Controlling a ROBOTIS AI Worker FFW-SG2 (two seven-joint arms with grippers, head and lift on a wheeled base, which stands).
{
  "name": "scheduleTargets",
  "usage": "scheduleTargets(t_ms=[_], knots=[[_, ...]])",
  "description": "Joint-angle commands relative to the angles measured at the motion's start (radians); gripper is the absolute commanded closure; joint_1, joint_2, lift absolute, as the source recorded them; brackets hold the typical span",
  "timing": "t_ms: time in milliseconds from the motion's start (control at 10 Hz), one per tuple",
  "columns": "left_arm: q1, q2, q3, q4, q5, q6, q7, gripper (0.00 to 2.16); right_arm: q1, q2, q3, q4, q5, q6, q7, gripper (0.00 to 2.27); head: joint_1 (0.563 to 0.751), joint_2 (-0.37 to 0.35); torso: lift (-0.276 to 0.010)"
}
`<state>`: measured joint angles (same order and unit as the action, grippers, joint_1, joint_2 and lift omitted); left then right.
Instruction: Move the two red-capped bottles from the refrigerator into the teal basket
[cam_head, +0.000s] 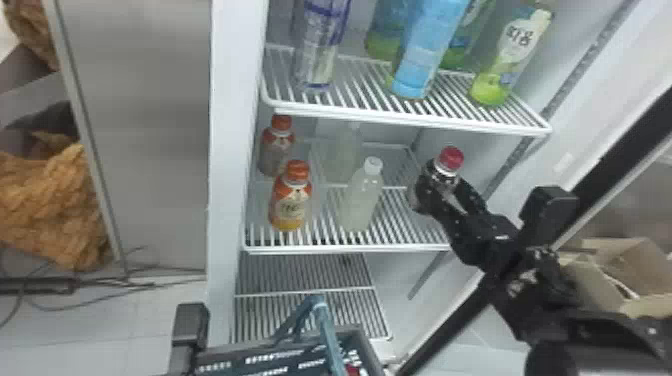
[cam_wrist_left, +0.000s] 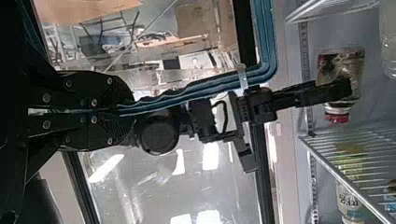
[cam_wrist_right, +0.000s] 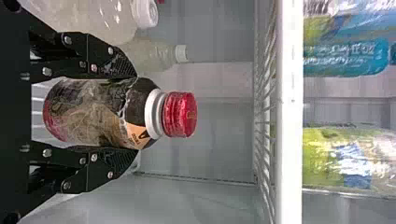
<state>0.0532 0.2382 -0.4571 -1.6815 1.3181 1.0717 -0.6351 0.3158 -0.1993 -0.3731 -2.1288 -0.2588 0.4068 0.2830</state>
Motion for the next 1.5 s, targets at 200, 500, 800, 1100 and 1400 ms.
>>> scheduleTargets(t_ms=[200,500,800,1100,1400], knots=[[0.001,0.0,-0.002,-0.001,-0.002,-0.002,-0.002,1.11,0.106,0.026,-0.104,-0.202,-0.008,0.204,0.088,0.72,0.695,-0.35,-0.228],[0.008,-0.003,0.01,-0.001,-0.004,-0.002,-0.003,1.11,0.165,0.026,-0.189,-0.248,-0.046,0.347,0.199,0.72,0.695,-0.35,-0.228],[0.008,-0.003,0.008,-0.001,-0.006,-0.002,-0.003,1.11,0.18,0.032,-0.177,-0.288,-0.056,0.474,0.245,0.72,0.695,-0.35,-0.228],[0.008,-0.003,0.012,-0.001,-0.008,-0.002,-0.003,1.11,0.195,0.029,-0.117,-0.317,-0.072,0.585,0.271,0.72,0.695,-0.35,-0.228],[0.008,-0.003,0.012,-0.001,-0.01,-0.002,-0.003,1.11,0.204,0.024,-0.102,-0.371,-0.09,0.717,0.289,0.72,0.695,-0.35,-0.228]])
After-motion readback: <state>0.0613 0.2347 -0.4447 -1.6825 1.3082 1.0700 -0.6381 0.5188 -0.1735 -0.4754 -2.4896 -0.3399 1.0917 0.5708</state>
